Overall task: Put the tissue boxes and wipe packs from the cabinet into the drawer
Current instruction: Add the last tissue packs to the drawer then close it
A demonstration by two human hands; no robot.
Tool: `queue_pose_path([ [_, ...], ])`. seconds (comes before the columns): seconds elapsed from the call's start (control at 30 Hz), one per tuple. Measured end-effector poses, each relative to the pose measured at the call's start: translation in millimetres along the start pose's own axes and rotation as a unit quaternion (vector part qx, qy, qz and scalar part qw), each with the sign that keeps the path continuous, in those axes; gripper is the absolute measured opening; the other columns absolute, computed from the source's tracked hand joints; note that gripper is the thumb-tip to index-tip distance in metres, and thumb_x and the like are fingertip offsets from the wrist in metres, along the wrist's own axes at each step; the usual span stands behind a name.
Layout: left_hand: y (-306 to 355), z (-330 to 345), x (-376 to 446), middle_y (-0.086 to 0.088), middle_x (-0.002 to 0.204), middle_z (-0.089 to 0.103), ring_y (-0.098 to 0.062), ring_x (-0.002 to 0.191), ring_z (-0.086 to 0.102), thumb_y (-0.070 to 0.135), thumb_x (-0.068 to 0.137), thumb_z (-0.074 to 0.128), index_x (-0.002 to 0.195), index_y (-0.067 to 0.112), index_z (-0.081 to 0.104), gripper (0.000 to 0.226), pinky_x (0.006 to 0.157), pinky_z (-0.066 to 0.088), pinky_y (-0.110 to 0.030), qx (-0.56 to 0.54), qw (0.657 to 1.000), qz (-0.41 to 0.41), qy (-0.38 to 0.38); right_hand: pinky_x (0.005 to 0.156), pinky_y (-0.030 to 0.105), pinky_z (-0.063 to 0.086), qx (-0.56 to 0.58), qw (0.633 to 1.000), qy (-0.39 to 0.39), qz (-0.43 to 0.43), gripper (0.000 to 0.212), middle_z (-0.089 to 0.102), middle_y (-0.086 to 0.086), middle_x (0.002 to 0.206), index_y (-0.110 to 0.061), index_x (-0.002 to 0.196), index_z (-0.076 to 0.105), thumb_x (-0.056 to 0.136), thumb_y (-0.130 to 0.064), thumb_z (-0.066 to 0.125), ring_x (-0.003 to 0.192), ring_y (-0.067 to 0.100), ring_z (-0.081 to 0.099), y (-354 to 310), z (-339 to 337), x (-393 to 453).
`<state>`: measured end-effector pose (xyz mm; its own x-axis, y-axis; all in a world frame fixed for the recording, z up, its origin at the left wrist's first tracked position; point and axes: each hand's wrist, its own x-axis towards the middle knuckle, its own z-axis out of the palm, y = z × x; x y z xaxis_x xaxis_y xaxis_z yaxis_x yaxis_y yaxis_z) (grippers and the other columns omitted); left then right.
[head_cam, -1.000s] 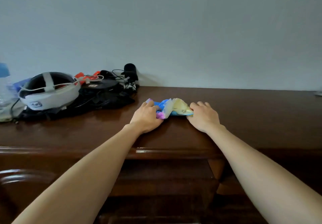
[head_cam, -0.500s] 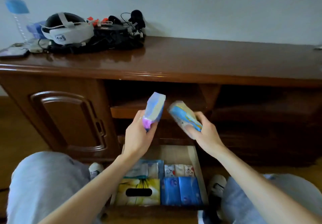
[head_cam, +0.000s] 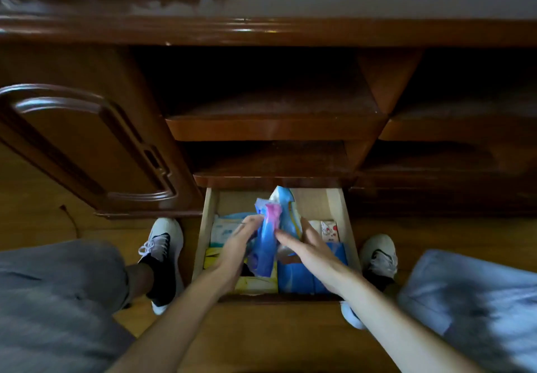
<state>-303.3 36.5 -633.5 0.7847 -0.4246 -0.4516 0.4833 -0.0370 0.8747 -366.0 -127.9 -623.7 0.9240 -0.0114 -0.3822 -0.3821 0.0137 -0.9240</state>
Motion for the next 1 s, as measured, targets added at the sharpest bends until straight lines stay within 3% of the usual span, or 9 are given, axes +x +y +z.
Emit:
queue_pose_path([
  [0.03, -6.0, -6.6, 4.0, -0.025, 0.127, 0.064, -0.021, 0.091, 0.068, 0.020, 0.100, 0.058, 0.119, 0.020, 0.066, 0.021, 0.061, 0.053, -0.025, 0.031, 0.999, 0.000, 0.011, 0.079, 0.027, 0.062, 0.007, 1.000, -0.007, 0.009, 0.028, 0.076, -0.010, 0.110, -0.058, 0.112, 0.063, 0.086, -0.065, 0.070, 0.099, 0.012, 0.075, 3.9, -3.0, -0.2],
  [0.1, -21.5, -15.0, 8.6, -0.019, 0.130, 0.061, -0.031, 0.098, 0.069, 0.007, 0.091, 0.068, 0.116, 0.033, 0.062, 0.036, 0.062, 0.059, -0.036, 0.072, 0.997, 0.003, -0.011, 0.079, 0.029, 0.062, 0.026, 0.999, -0.019, 0.031, 0.023, 0.077, -0.008, 0.110, -0.055, 0.111, 0.066, 0.088, -0.060, 0.070, 0.100, 0.013, 0.074, 12.0, -8.5, -0.4],
  [0.2, -38.2, -17.5, 12.3, -0.004, 0.131, 0.061, -0.027, 0.115, 0.066, 0.020, 0.064, 0.093, 0.121, 0.040, 0.044, 0.078, 0.079, 0.062, -0.045, 0.052, 0.998, -0.035, 0.032, 0.079, 0.028, 0.061, 0.030, 0.995, -0.044, 0.080, 0.019, 0.076, -0.009, 0.113, -0.055, 0.110, 0.069, 0.092, -0.060, 0.063, 0.104, 0.009, 0.072, 20.6, -14.3, 0.1],
  [0.27, -46.7, -17.7, 18.5, 0.003, 0.110, 0.073, -0.016, 0.102, 0.073, 0.021, 0.052, 0.101, 0.118, 0.039, 0.042, 0.091, 0.074, 0.063, -0.037, 0.033, 0.995, -0.058, 0.071, 0.081, 0.028, 0.060, 0.013, 0.993, -0.052, 0.104, 0.026, 0.075, -0.003, 0.117, -0.048, 0.116, 0.069, 0.096, -0.059, 0.057, 0.105, 0.017, 0.073, 28.1, -22.9, 5.3],
  [0.4, -54.0, -18.7, 33.4, -0.006, 0.101, 0.077, -0.026, 0.093, 0.075, 0.007, 0.072, 0.090, 0.108, 0.021, 0.066, 0.045, 0.078, 0.063, -0.047, 0.067, 0.982, -0.065, 0.164, 0.092, 0.031, 0.056, -0.110, 0.990, 0.051, 0.077, 0.021, 0.074, -0.018, 0.104, -0.031, 0.119, 0.068, 0.100, -0.036, 0.062, 0.097, 0.014, 0.072, 42.3, -48.7, 36.2],
  [0.53, -53.4, -24.9, 41.9, 0.003, 0.095, 0.077, -0.016, 0.088, 0.075, 0.013, 0.081, 0.084, 0.099, 0.023, 0.070, 0.024, 0.060, 0.057, -0.023, 0.039, 0.981, -0.044, 0.188, 0.085, 0.038, 0.055, -0.477, 0.859, 0.182, -0.040, 0.031, 0.071, -0.008, 0.115, -0.027, 0.127, 0.066, 0.098, -0.031, 0.059, 0.106, 0.018, 0.063, 49.7, -74.3, 81.2],
  [0.7, -57.1, -33.3, 48.6, -0.008, 0.103, 0.077, -0.021, 0.090, 0.075, 0.007, 0.084, 0.079, 0.112, 0.010, 0.067, 0.031, 0.068, 0.061, -0.033, 0.016, 0.972, -0.066, 0.223, 0.093, 0.042, 0.052, -0.709, 0.692, 0.126, -0.058, 0.040, 0.066, -0.003, 0.134, -0.024, 0.130, 0.067, 0.090, -0.015, 0.067, 0.128, 0.023, 0.050, 80.6, -95.8, 124.3],
  [0.9, -60.0, -43.3, 50.8, -0.006, 0.124, 0.065, -0.020, 0.107, 0.070, -0.003, 0.087, 0.073, 0.142, 0.013, 0.040, 0.067, 0.083, 0.062, -0.046, -0.005, 0.969, -0.014, 0.246, 0.107, 0.045, 0.036, -0.768, 0.631, 0.106, 0.020, 0.050, 0.052, 0.003, 0.147, -0.025, 0.144, 0.053, 0.095, -0.018, 0.060, 0.141, 0.031, 0.033, 100.0, -107.9, 165.0],
  [1.0, -59.6, -41.9, 54.1, -0.001, 0.126, 0.066, -0.019, 0.110, 0.070, -0.004, 0.089, 0.070, 0.142, 0.026, 0.042, 0.067, 0.081, 0.063, -0.045, 0.001, 0.976, 0.000, 0.220, 0.117, 0.046, 0.028, -0.737, 0.669, 0.050, 0.082, 0.054, 0.042, 0.005, 0.155, -0.022, 0.148, 0.044, 0.095, -0.020, 0.054, 0.147, 0.029, 0.028, 116.6, -111.7, 174.9],
])
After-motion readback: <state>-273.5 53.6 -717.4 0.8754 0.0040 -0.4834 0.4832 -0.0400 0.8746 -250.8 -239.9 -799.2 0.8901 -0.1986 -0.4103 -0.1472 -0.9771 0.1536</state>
